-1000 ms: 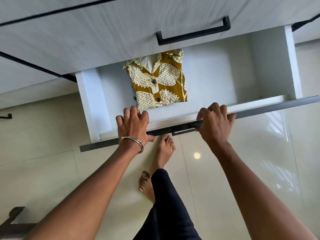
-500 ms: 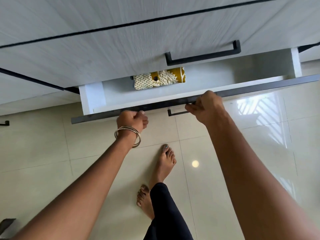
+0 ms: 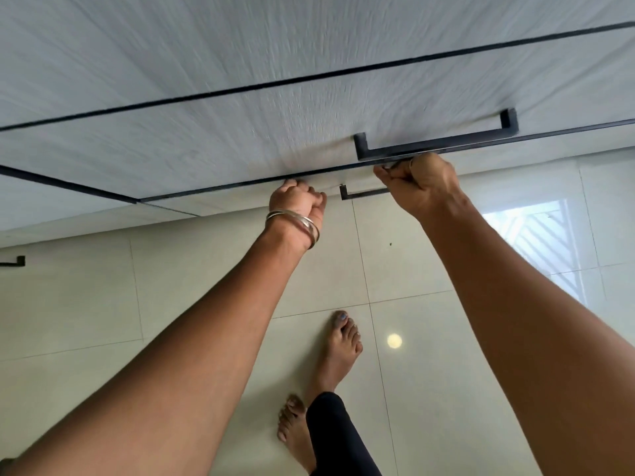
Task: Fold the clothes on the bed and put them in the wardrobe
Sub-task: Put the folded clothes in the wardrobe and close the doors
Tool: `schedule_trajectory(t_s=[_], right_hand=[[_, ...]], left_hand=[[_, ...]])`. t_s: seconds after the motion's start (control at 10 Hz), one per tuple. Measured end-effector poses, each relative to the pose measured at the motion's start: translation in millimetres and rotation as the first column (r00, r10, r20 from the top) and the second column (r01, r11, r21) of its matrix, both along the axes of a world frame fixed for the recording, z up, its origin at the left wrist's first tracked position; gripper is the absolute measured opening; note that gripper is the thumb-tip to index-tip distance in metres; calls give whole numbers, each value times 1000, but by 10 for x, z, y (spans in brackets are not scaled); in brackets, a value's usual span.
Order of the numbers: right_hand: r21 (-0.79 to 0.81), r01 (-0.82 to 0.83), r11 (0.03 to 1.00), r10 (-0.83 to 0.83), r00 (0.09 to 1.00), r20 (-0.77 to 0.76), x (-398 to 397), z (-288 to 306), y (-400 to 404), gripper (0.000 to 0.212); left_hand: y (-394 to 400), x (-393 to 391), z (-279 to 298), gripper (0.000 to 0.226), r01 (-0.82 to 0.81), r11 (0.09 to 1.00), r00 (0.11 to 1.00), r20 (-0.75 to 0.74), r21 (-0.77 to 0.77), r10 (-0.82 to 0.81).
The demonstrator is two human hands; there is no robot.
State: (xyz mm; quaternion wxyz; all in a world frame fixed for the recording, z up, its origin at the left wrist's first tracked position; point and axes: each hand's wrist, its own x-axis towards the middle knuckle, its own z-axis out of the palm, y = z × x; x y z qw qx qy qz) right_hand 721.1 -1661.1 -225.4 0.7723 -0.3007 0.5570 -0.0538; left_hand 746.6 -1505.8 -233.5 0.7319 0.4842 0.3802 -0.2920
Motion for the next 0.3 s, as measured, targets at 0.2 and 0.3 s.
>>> schedule_trajectory(t_s=[0.2,0.3], right_hand=[[-9,-323,946,322,944,-65,-200,61,-33,41],[-57,-526,848,506,838,-205,-336,214,90,41]], left_hand=[[319,-37,53,72,375,926,927,-36,50,-374],[596,-27,233,59,617,703,772,-100,353,-627]])
